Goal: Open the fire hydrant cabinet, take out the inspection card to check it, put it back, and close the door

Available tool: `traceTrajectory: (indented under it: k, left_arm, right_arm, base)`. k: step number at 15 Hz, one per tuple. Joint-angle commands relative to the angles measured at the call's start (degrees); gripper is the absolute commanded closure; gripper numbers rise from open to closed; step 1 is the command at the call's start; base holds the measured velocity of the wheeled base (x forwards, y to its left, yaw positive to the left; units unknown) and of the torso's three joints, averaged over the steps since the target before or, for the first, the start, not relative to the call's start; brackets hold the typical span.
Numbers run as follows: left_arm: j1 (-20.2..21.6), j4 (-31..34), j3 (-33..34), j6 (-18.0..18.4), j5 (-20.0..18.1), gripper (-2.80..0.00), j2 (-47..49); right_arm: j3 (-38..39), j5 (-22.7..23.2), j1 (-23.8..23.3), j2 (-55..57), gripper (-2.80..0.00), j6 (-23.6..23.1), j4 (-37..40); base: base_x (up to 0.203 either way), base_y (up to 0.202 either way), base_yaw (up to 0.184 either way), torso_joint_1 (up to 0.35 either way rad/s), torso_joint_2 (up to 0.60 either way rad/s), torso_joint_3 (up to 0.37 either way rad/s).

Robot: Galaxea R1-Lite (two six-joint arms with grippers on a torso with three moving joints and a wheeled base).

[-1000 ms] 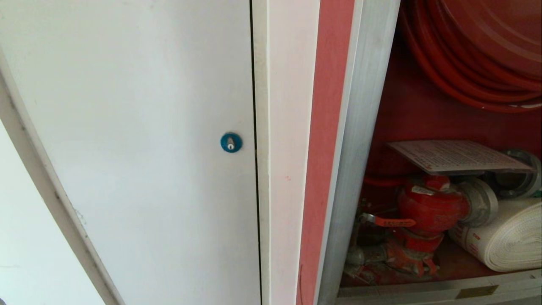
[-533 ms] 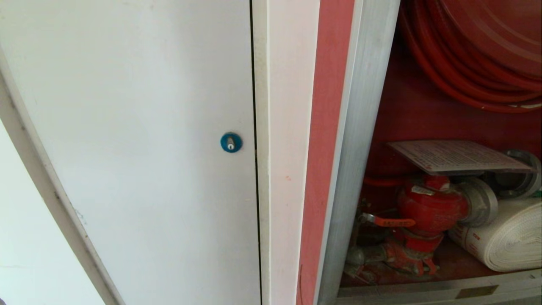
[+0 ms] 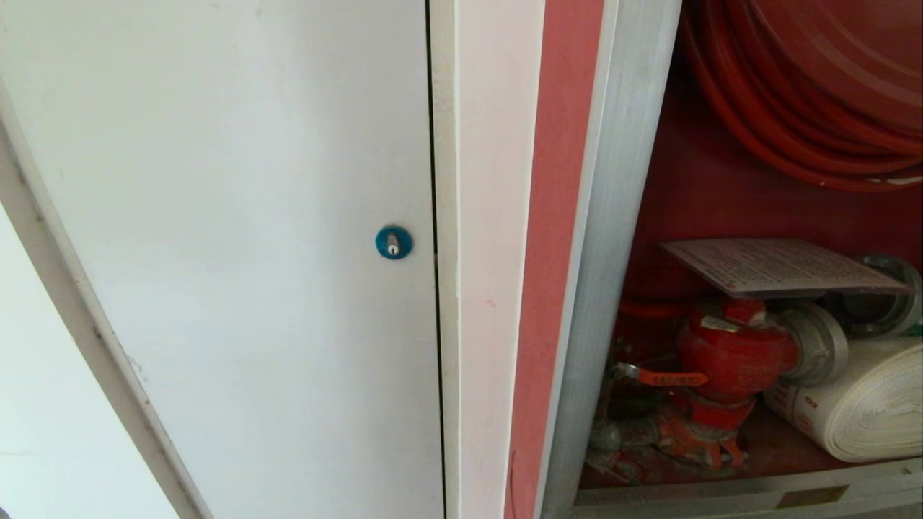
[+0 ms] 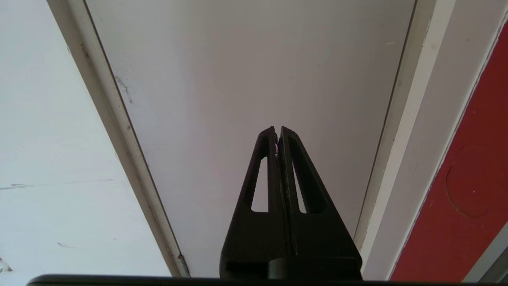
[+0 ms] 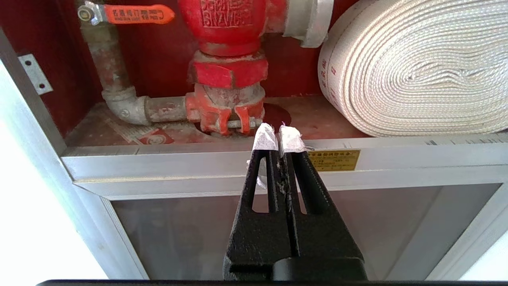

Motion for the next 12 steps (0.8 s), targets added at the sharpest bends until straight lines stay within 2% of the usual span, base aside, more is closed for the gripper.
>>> traceTrajectory:
  k: [1,12]
  left_arm:
    - [0.0,0.0,1.2,0.0,0.0,0.00,0.0]
    - [0.0,0.0,1.2,0.0,0.0,0.00,0.0]
  right_arm:
    - [0.0,0.0,0.0,-0.1,0.00,1.1,-0.1]
    - [0.0,0.0,0.0,-0.1,0.00,1.1,-0.1]
  base:
    - [0.000,0.000,0.000,0.000,0.00,0.000]
    - [0.000,0.000,0.000,0.000,0.00,0.000]
